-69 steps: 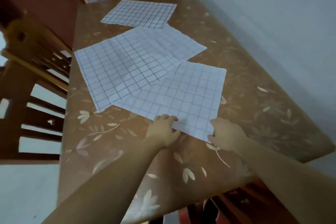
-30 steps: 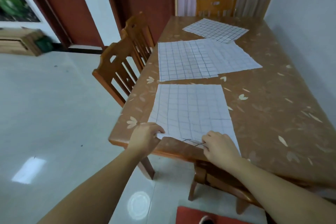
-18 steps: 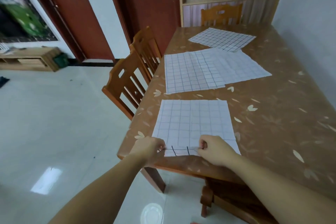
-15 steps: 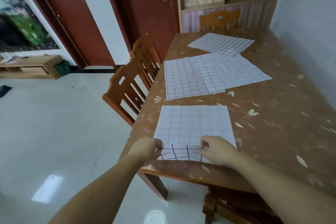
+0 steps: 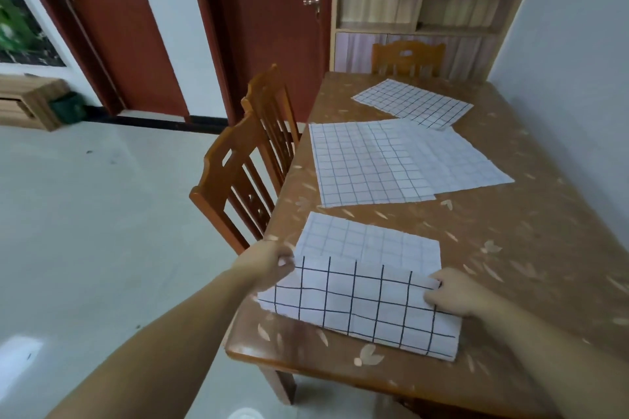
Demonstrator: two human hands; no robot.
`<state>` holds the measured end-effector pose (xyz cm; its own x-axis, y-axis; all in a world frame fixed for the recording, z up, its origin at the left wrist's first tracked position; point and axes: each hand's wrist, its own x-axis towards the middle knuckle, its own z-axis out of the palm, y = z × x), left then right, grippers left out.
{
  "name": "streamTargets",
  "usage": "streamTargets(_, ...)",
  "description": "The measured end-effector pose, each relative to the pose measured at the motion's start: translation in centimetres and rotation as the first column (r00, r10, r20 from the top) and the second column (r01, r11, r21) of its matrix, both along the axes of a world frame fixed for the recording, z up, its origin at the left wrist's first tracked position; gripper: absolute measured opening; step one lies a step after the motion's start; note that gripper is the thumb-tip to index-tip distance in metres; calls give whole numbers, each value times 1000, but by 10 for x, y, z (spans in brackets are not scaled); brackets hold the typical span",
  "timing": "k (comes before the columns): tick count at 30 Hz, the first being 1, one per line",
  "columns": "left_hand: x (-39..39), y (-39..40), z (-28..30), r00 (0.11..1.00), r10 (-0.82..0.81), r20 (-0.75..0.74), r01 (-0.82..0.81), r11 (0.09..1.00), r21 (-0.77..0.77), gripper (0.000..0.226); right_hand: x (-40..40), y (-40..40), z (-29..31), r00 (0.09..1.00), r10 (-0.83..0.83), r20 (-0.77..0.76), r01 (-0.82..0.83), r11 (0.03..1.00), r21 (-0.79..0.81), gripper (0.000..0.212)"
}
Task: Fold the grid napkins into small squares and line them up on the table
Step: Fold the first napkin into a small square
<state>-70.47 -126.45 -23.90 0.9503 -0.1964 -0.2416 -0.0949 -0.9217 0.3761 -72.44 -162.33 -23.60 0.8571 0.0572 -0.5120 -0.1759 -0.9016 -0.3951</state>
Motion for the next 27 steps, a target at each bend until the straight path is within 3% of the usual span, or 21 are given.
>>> streamTargets(6,37,39,-16,984,90,-152,-127,959,-254,29,5,24,-7,981,-180,66,186,978,-99,32)
streamTargets(9,52,42,-22,981,90,-172,-144,933,-330,20,1,30,-9,964,-253,83,264,948,-176,27)
streamTargets(13,81,25,-9,989,62,-137,-116,895,-431,23,13,28,1,929,-337,152,364,908,-206,21)
streamTargets(18,121,-14,9,989,150,-5,-136,880,-456,30,49,24,10,832,-458,314,518,843,-144,18)
streamTargets(20,134,-34,8,980,185,74,-142,907,-396,35,67,25,3,832,-463,306,522,840,-150,17)
streamTargets(22,139,-52,0,963,155,219,-102,966,-236,42,85,26,-9,845,-451,288,508,845,-168,15)
streamTargets(24,130,-69,-15,958,-9,287,35,996,-85,46,98,24,-23,854,-438,281,495,851,-175,19)
streamTargets(27,103,-87,-52,938,-299,176,294,954,58,51,108,18,-47,856,-394,335,472,859,-195,15)
